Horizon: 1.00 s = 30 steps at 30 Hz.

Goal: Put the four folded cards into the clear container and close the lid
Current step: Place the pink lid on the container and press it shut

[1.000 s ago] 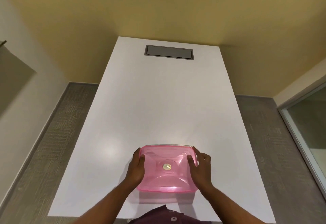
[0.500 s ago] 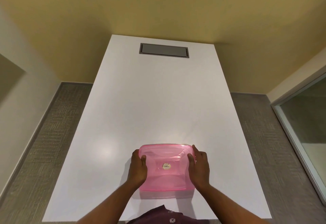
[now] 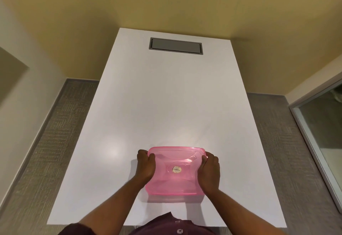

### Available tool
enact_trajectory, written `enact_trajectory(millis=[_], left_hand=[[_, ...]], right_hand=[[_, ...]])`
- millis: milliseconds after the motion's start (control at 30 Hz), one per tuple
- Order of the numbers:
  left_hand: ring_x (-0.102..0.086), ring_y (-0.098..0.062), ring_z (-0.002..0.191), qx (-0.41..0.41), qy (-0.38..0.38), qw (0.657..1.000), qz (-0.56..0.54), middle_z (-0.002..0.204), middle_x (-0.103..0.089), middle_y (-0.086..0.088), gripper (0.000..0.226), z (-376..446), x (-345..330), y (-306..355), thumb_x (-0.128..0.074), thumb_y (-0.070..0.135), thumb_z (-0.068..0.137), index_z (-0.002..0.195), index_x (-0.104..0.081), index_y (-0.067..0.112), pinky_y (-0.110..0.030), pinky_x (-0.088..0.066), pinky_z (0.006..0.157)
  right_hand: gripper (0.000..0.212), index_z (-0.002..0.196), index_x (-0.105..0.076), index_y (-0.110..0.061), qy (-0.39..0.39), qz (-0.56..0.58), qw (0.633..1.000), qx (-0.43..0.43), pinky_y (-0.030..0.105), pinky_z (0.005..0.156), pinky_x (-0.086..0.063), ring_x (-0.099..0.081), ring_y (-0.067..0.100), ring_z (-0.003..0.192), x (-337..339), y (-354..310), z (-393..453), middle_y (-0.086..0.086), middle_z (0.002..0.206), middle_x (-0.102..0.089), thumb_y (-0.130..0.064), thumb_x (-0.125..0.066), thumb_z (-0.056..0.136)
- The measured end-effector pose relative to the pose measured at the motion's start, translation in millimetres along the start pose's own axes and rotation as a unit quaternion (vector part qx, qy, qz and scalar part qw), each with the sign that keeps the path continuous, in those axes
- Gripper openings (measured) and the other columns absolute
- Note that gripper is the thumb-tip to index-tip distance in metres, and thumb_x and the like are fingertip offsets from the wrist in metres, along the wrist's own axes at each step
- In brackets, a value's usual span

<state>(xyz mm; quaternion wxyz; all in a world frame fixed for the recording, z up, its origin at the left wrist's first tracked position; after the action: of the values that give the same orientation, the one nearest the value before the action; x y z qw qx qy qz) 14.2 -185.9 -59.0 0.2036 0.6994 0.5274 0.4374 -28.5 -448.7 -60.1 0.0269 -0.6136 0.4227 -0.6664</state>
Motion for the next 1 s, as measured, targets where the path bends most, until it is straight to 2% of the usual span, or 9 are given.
enact_trajectory(millis=[100,200,267,433,633,767,867,1000], left_hand=[[-0.052,-0.028,0.098,-0.010,0.005,1.000,-0.024,0.107,-0.051,-0.009,0.010,-0.6,-2.9,-1.1,-0.038,0.019,0.100,0.104,-0.040,0.010,-0.034,-0.039,0.083],[-0.054,-0.025,0.106,-0.022,-0.009,0.999,-0.049,0.117,-0.055,-0.002,0.025,-2.4,-4.6,-0.9,-0.036,0.017,0.100,0.124,-0.043,0.017,-0.035,-0.042,0.092],[-0.055,-0.023,0.107,-0.028,0.005,0.998,-0.050,0.118,-0.057,0.000,0.030,-1.8,-5.3,-2.1,-0.035,0.018,0.101,0.129,-0.045,0.021,-0.034,-0.042,0.093],[-0.059,-0.021,0.097,-0.060,0.058,0.996,0.008,0.108,-0.064,0.003,0.025,0.1,-5.9,-5.1,-0.032,0.034,0.104,0.114,-0.053,0.026,-0.033,-0.043,0.084],[-0.060,-0.020,0.088,-0.051,0.078,0.995,0.039,0.096,-0.065,0.008,0.027,4.9,-5.2,-7.5,-0.029,0.048,0.102,0.099,-0.052,0.033,-0.035,-0.044,0.077],[-0.059,-0.018,0.082,-0.030,0.083,0.995,0.051,0.090,-0.063,0.009,0.034,7.4,-5.2,-9.1,-0.025,0.055,0.100,0.094,-0.048,0.031,-0.038,-0.047,0.075],[-0.058,-0.021,0.080,-0.017,0.088,0.994,0.058,0.086,-0.062,0.007,0.034,12.4,-4.8,-8.3,-0.026,0.052,0.101,0.088,-0.046,0.028,-0.038,-0.046,0.072],[-0.058,-0.031,0.082,0.030,0.122,0.992,0.020,0.080,-0.061,0.000,0.032,29.4,0.8,-9.1,-0.031,0.034,0.101,0.078,-0.049,0.021,-0.040,-0.044,0.072]], right_hand=[[0.030,0.122,-0.057,-0.022,-0.004,0.013,1.000,0.004,0.043,0.086,-0.050,-0.062,0.031,0.101,1.4,-1.7,-1.4,0.006,0.116,-0.061,-0.030,-0.032,0.106],[0.025,0.118,-0.054,-0.026,-0.023,0.029,0.999,-0.018,0.044,0.087,-0.051,-0.065,0.031,0.099,0.0,1.6,-0.1,0.002,0.118,-0.064,-0.032,-0.033,0.106],[0.021,0.114,-0.051,-0.030,-0.033,0.033,0.998,-0.037,0.045,0.086,-0.052,-0.065,0.032,0.097,-1.8,3.9,1.9,0.001,0.113,-0.068,-0.035,-0.032,0.106],[0.018,0.108,-0.046,-0.026,-0.039,0.021,0.998,-0.052,0.044,0.080,-0.052,-0.066,0.036,0.089,-4.0,5.5,3.2,0.005,0.097,-0.071,-0.037,-0.032,0.107],[0.021,0.107,-0.046,-0.023,-0.034,0.006,0.998,-0.046,0.044,0.077,-0.051,-0.066,0.037,0.087,-5.1,5.4,3.0,0.005,0.096,-0.070,-0.037,-0.030,0.107],[0.023,0.109,-0.049,-0.017,-0.023,-0.005,0.999,-0.039,0.041,0.073,-0.047,-0.064,0.039,0.086,-3.4,1.7,2.9,0.008,0.099,-0.071,-0.032,-0.032,0.108],[0.024,0.108,-0.048,-0.017,-0.023,-0.017,0.999,-0.041,0.040,0.070,-0.045,-0.065,0.040,0.084,-2.4,-0.4,2.8,0.008,0.096,-0.071,-0.033,-0.031,0.108],[0.025,0.109,-0.047,-0.019,-0.023,-0.029,0.999,-0.037,0.042,0.071,-0.050,-0.066,0.040,0.083,-2.3,-1.2,0.1,0.007,0.095,-0.071,-0.035,-0.029,0.107]])
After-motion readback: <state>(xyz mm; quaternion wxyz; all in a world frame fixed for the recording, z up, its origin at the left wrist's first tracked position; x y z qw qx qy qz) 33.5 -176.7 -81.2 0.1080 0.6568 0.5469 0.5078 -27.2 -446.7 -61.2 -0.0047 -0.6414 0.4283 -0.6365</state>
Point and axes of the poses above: each hand's wrist, its own z-axis towards the middle knuckle, its own x-axis out of the back of the hand, y = z × x, the point moved 5 cm from there along z, towards the middle knuckle
